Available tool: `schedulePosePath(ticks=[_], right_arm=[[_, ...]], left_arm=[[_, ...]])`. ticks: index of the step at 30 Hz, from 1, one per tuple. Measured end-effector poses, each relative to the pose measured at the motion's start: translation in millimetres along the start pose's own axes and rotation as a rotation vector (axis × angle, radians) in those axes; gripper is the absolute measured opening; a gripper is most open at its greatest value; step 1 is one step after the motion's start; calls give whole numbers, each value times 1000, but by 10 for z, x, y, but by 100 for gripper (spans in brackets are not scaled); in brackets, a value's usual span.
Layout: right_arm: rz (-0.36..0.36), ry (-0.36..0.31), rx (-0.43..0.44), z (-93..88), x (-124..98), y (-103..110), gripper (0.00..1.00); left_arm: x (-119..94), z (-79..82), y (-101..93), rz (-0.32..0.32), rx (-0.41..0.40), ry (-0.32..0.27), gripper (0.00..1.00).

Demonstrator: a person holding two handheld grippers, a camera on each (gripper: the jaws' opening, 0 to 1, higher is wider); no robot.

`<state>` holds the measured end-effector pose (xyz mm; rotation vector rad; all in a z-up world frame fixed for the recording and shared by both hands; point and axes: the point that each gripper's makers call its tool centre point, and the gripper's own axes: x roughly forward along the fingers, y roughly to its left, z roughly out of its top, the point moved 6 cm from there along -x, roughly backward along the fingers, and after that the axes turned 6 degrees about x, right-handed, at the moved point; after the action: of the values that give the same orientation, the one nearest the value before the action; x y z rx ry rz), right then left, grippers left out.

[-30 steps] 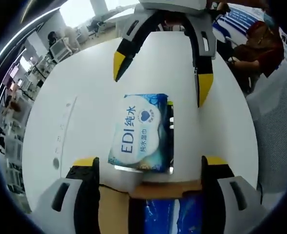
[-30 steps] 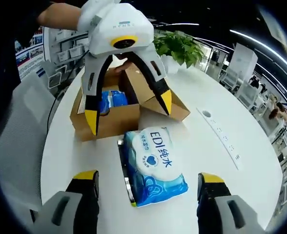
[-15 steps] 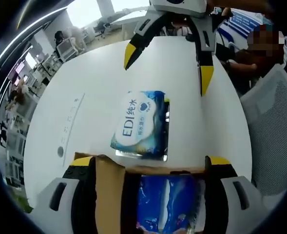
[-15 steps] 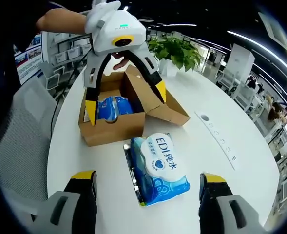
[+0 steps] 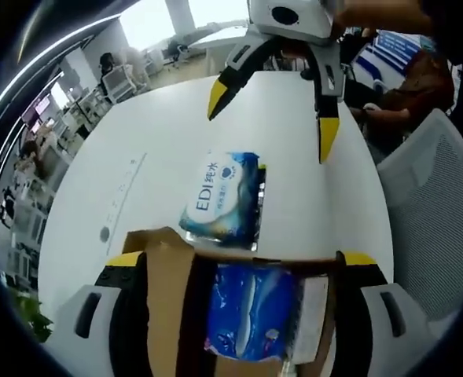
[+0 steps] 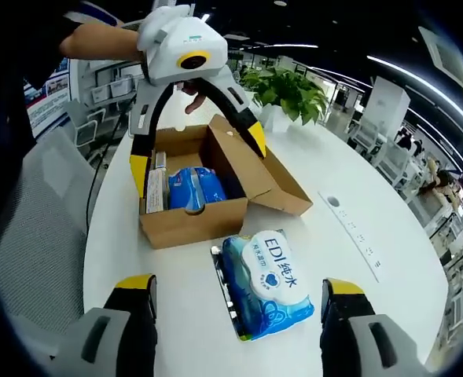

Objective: Operate the shoe box by opening the lid, removing the specified soft item, and placing it in the target area until the item is outside and the box remains undamaged.

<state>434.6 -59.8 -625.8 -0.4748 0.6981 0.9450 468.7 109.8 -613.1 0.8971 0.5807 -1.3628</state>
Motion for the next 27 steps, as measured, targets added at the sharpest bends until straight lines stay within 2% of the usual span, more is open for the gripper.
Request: schedulePosePath(ticks=[7,10,16,23,27], right_arm=[[4,-20,-10,100,31,88,85],[6,-26,-18,140,47,119,85],[18,-42,-27,220,87,180,85],[32,-58,-41,319,145,248,84],[37,-74,-56,377,179,276,81]], left_arm=[[-187,-67,-32,39,-65,-46,99],[-292,-124,-52,68,-106,-83,99],[-430,-244,-89,101,-183,-110,99],[-593,-351,-129,146,-236,-146,99],[-683,-381,-174,167,-257,-166,99]])
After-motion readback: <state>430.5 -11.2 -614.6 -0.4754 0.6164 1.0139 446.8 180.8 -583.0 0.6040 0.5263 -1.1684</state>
